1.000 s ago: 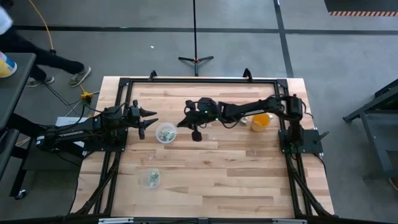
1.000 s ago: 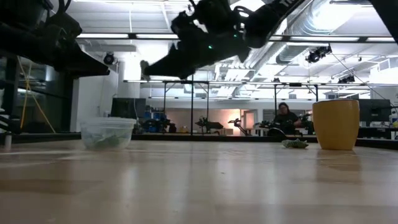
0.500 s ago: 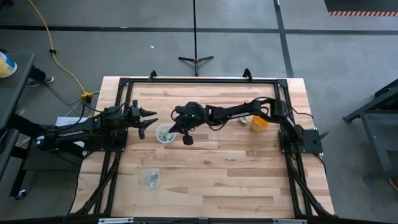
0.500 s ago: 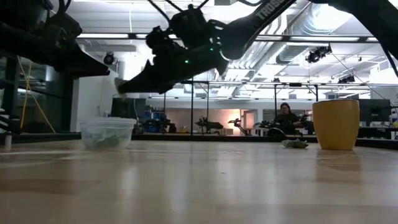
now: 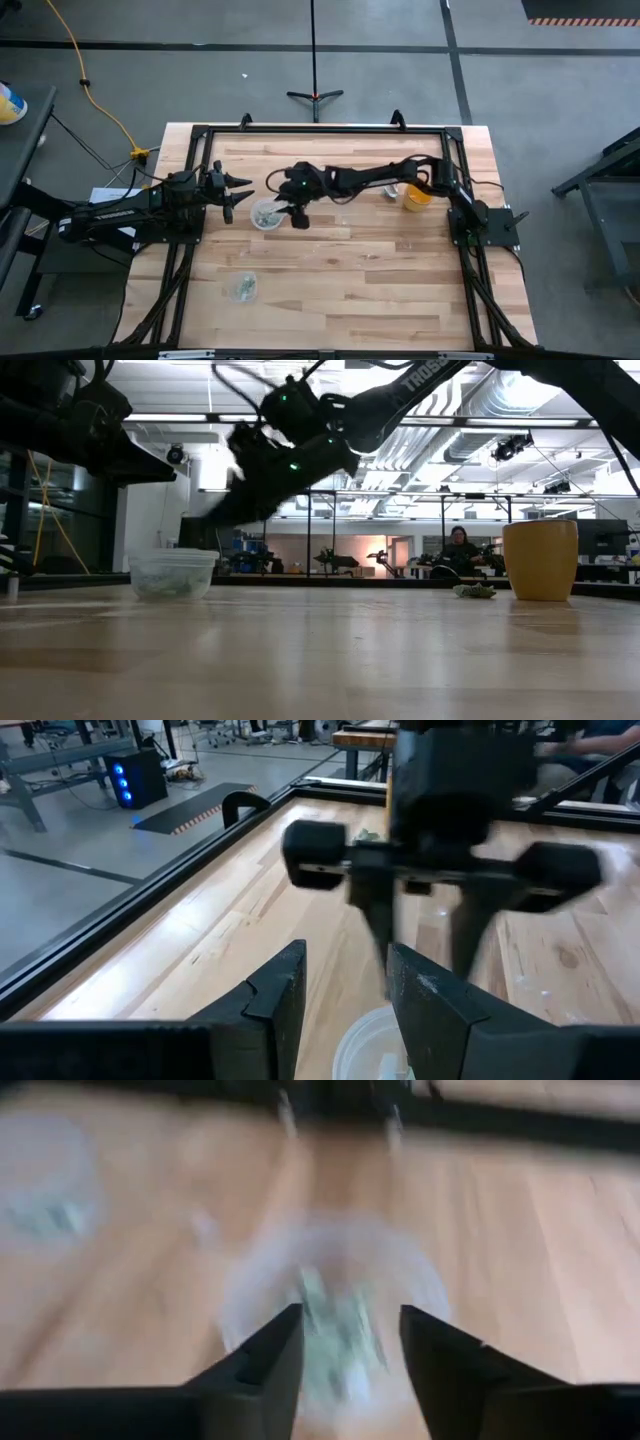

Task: Pick and place Stevia / Truvia into bins
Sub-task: Put the stevia packet in the top transparent container

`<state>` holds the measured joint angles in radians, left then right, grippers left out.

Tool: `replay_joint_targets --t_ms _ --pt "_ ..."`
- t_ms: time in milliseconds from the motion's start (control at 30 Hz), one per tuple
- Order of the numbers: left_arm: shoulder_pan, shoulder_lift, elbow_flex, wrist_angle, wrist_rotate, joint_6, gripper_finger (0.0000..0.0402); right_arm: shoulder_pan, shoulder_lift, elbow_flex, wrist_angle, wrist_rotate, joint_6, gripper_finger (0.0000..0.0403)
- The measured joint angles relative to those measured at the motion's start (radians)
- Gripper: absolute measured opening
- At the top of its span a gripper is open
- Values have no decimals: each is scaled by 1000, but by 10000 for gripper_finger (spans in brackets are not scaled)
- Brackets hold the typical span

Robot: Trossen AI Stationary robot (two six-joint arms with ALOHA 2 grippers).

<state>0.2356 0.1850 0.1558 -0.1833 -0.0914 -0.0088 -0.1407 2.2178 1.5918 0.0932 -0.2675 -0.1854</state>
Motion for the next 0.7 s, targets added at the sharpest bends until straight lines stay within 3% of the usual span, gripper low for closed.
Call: replay_joint_targets --t_ms 133,267,467,600,700 --pt "0 0 0 -10 0 -4 177 -43 -67 -1 -261 53 -28 195" --pt "0 0 0 -13 0 -4 177 -88 -129 -1 -588 107 -70 207" --pt "0 0 0 -31 0 -4 177 -146 -145 -4 -1052 261 -53 194" --pt "0 0 0 -37 1 1 177 -160 -145 -5 -1247 371 -18 175" --pt "0 0 0 -42 1 2 177 -162 -150 -5 -1316 377 -17 160"
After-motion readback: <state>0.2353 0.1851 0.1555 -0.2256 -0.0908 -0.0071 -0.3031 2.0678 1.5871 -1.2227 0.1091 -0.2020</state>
